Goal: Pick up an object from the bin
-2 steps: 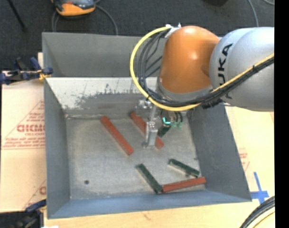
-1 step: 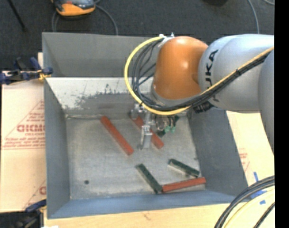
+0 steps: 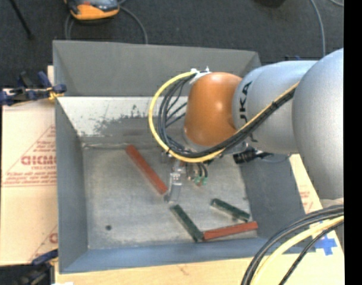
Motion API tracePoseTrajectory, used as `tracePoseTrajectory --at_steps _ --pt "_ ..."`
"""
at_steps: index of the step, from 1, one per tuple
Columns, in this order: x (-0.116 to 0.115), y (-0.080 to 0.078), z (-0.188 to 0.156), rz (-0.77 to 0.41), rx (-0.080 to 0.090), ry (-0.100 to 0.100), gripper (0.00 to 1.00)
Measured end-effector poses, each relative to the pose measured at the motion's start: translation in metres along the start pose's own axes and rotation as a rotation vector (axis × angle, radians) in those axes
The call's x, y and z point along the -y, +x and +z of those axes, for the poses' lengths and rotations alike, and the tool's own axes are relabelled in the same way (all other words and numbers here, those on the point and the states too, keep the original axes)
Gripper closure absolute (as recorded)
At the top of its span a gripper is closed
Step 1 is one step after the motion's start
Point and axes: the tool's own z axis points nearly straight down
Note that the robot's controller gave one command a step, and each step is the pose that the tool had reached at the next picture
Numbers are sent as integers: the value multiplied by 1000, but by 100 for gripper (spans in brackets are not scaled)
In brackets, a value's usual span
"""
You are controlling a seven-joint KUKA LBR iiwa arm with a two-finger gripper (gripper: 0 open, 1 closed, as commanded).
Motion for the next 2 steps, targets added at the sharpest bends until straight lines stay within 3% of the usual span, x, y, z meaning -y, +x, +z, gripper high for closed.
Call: tracePoseTrajectory --at_steps 1,2 --pt "-10 -15 51 -123 -1 1 100" --pt "-10 -15 51 -122 -2 -1 0"
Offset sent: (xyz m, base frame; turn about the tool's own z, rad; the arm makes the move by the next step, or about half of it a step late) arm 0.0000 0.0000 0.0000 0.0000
